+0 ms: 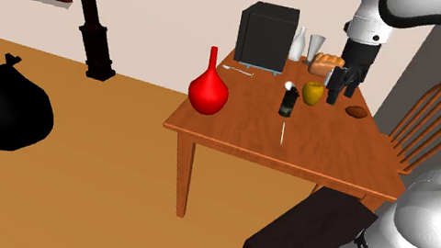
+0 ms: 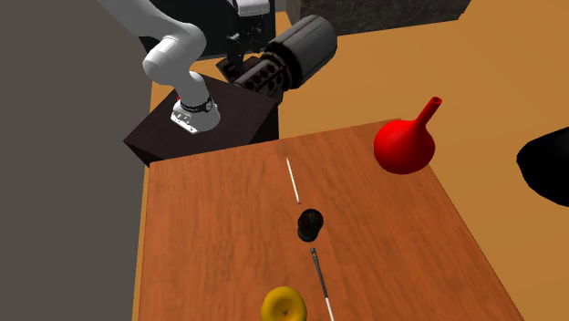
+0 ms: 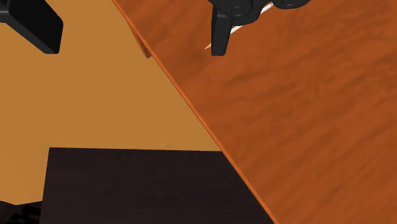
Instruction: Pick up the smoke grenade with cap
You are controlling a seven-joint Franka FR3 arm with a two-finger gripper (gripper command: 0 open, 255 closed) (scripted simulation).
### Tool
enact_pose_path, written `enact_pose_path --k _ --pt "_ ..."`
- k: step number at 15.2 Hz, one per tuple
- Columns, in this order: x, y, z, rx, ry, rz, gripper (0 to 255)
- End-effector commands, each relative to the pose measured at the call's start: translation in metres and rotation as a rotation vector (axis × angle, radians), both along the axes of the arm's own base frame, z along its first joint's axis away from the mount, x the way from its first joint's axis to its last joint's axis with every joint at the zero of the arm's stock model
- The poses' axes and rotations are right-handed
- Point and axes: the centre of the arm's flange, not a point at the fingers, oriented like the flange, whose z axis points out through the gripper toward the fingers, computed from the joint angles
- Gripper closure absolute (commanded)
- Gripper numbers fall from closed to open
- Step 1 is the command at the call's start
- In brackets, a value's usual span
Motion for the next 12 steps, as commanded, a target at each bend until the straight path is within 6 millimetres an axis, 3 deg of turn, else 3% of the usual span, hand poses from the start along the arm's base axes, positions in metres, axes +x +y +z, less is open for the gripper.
enact_pose_path --k 1,12 --pt "0.0 0.0 0.0 0.0 0.0 0.0 0" --pt "0.11 -0.084 -0.055 -0.014 0.045 0.032 0"
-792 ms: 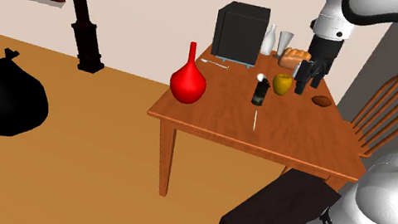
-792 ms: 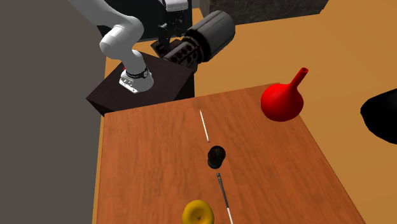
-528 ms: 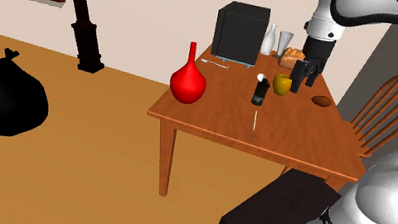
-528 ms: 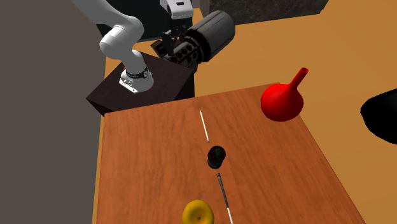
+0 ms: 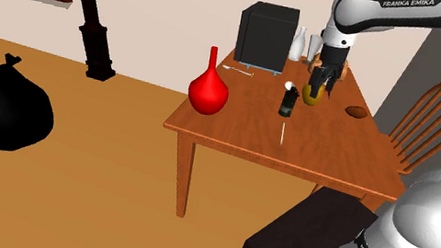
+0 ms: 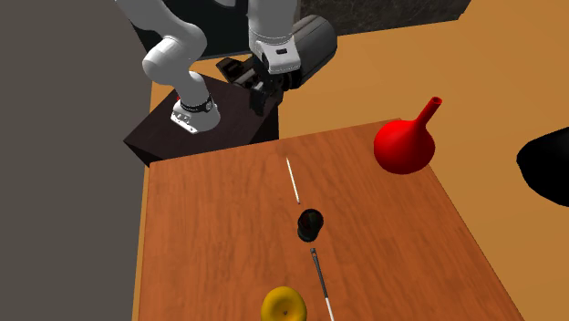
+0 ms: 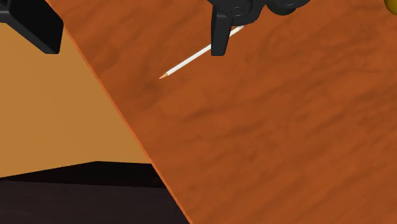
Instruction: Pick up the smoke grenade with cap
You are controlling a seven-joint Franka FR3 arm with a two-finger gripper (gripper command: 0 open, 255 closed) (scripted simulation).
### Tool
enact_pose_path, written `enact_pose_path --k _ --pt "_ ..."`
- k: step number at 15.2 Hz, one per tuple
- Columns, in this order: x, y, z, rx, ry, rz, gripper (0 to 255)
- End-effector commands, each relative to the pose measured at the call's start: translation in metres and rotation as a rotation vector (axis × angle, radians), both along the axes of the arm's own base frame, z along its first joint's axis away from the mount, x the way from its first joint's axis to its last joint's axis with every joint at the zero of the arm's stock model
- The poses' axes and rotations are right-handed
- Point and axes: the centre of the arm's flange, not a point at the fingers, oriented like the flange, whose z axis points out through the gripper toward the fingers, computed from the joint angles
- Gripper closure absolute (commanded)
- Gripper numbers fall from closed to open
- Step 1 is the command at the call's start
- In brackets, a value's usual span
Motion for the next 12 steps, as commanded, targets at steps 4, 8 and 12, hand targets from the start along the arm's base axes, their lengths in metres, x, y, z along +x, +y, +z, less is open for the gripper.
enact_pose_path --k 4,8,12 --pt "0.051 -0.037 -0.028 -0.007 0.021 0.016 0" --pt "0.091 -0.066 -0.049 -0.012 0.037 0.027 0" --pt "0.131 -0.095 -0.071 -0.017 0.054 0.039 0"
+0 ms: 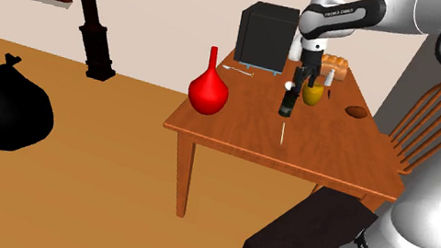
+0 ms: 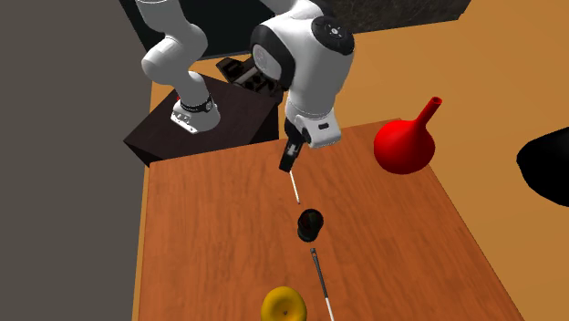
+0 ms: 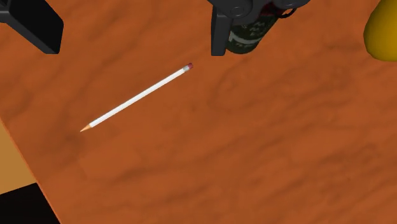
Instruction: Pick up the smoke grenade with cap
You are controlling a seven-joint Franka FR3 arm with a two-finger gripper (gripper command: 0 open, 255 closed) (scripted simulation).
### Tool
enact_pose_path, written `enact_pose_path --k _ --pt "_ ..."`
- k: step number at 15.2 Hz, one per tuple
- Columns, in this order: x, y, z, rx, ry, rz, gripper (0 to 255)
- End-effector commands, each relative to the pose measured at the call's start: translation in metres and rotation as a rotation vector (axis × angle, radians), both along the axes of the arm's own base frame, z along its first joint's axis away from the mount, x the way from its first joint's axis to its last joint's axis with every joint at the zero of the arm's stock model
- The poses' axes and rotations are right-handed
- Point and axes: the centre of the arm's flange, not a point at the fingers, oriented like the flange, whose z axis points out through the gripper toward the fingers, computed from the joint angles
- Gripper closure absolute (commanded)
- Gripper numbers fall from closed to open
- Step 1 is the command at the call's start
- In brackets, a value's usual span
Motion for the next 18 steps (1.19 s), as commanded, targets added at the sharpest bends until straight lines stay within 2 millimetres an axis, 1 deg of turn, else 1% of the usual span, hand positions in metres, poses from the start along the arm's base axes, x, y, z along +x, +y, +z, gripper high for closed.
enact_pose_path --k 1,13,14,18 --pt "0.019 -0.014 -0.015 -0.003 0.008 0.007 0" --pt "0.139 -0.099 -0.084 -0.019 0.058 0.042 0" --pt "0.14 -0.1 -0.085 -0.019 0.058 0.042 0" --pt "0.14 -0.1 -0.106 -0.019 0.058 0.042 0"
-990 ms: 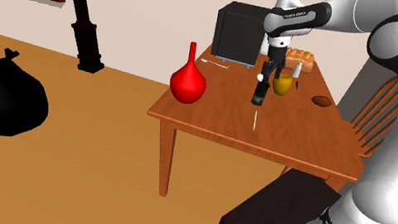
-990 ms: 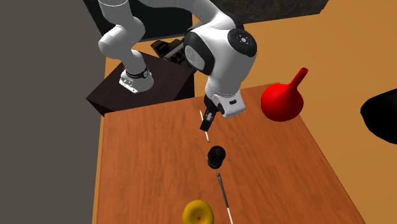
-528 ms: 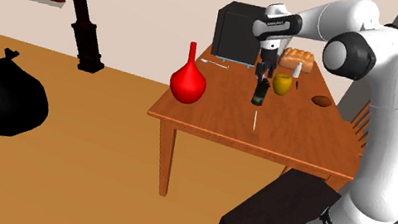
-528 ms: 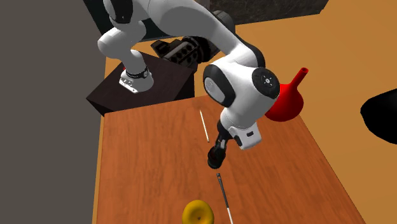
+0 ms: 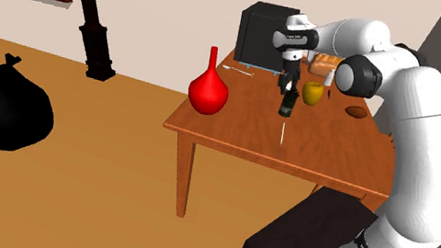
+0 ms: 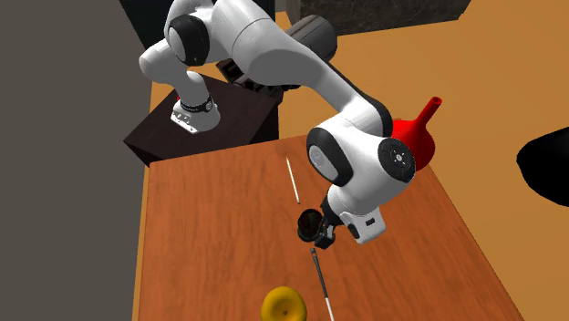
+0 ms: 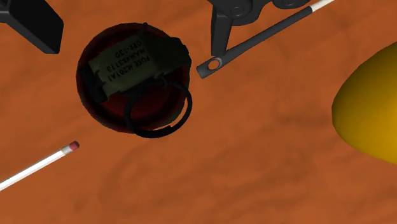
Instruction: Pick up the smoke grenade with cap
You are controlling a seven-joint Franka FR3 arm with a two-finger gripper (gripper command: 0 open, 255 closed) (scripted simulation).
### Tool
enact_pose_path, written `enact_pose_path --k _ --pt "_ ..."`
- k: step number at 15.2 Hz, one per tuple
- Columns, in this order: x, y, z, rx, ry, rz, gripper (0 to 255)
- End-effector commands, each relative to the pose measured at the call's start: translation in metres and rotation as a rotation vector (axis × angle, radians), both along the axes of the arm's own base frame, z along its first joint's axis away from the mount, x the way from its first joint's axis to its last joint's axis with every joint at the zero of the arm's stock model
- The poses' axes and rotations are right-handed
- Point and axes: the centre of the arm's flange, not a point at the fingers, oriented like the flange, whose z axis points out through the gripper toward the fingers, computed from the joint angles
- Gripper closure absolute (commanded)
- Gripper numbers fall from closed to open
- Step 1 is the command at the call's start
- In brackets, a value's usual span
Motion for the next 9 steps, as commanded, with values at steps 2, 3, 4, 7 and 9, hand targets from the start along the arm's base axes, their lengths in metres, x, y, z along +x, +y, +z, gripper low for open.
enact_pose_path --k 2,3,4,7,9 --pt "0.0 -0.001 -0.015 0.0 0.0 0.0 0" --pt "0.0 -0.001 -0.024 0.0 0.0 0.0 0" --pt "0.0 -0.001 -0.024 0.0 0.0 0.0 0" --pt "0.0 -0.001 -0.024 0.0 0.0 0.0 255" --pt "0.0 -0.001 -0.024 0.0 0.0 0.0 255"
